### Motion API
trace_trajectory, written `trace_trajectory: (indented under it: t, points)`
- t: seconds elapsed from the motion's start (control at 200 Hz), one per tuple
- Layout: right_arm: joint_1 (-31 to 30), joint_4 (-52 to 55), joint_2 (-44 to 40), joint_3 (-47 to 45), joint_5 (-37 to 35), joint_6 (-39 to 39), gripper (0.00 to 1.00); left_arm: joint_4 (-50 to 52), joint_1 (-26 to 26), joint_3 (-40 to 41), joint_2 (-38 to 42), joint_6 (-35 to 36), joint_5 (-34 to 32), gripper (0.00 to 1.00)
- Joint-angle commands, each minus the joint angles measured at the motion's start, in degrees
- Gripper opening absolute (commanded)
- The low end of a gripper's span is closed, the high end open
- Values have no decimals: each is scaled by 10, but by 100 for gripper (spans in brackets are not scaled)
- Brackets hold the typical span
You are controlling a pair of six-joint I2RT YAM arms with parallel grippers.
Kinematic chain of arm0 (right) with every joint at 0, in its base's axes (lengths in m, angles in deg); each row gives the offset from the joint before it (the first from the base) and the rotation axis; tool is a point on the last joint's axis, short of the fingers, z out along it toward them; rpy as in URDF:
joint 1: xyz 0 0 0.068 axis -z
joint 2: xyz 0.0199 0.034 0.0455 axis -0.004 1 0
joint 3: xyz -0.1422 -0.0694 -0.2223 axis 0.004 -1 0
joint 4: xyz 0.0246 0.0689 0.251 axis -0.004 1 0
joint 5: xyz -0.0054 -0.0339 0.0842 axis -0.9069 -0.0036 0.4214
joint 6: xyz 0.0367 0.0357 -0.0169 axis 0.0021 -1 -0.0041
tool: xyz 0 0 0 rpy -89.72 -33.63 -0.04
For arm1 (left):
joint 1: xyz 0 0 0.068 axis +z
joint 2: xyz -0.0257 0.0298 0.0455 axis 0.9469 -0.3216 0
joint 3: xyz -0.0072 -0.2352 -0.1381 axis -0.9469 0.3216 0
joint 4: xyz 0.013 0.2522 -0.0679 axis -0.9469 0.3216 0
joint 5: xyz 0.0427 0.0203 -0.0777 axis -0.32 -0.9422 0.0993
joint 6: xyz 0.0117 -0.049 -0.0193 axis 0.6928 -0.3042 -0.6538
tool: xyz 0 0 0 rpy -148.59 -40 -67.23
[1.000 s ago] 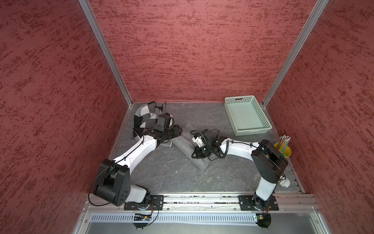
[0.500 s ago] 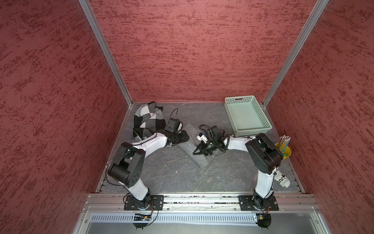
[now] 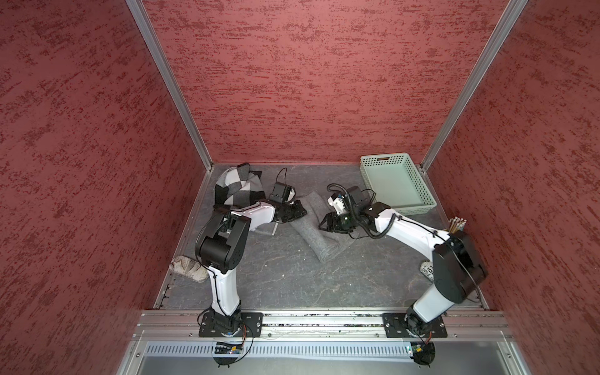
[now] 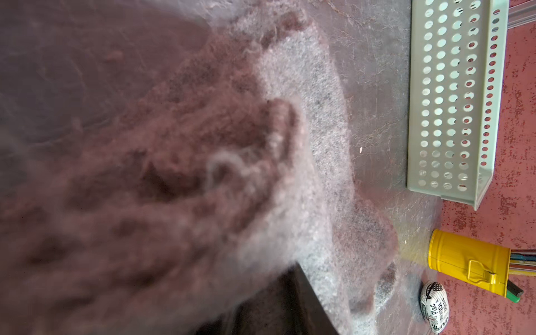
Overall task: Roll up the scarf and place it into the basket
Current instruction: Roll the scarf at the center of the board.
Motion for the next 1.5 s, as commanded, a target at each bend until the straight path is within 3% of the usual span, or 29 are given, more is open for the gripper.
trace_trajectory:
  t: [0.0,0.276,0.431,0.551,0.666,0.932,1.152,1.363,1.493]
  points:
    - [-63,65,-37,30,-205,25,52,18,-1,-7,-25,-4,-5,30]
    - [-237,69,54,95,-381,66,47,26,-5,-25,-37,-6,-2,30]
    - [-271,105,124,126,-518,65,62,28,-6,-30,-37,-7,-1,30]
    - [-273,99,151,110,-582,60,75,29,-7,-31,-37,-8,-2,30]
    - [-267,67,175,89,-595,76,79,30,-8,-31,-38,-7,-1,30]
    - [-240,-12,220,32,-613,123,77,31,-5,-39,-39,-9,9,30]
    - [-233,-49,167,18,-646,198,78,52,-5,-59,-53,-1,4,30]
    - [-233,-86,109,-1,-626,242,79,57,-4,-63,-55,-1,2,30]
    - [-231,-93,116,-11,-635,263,85,58,-3,-63,-51,-2,1,30]
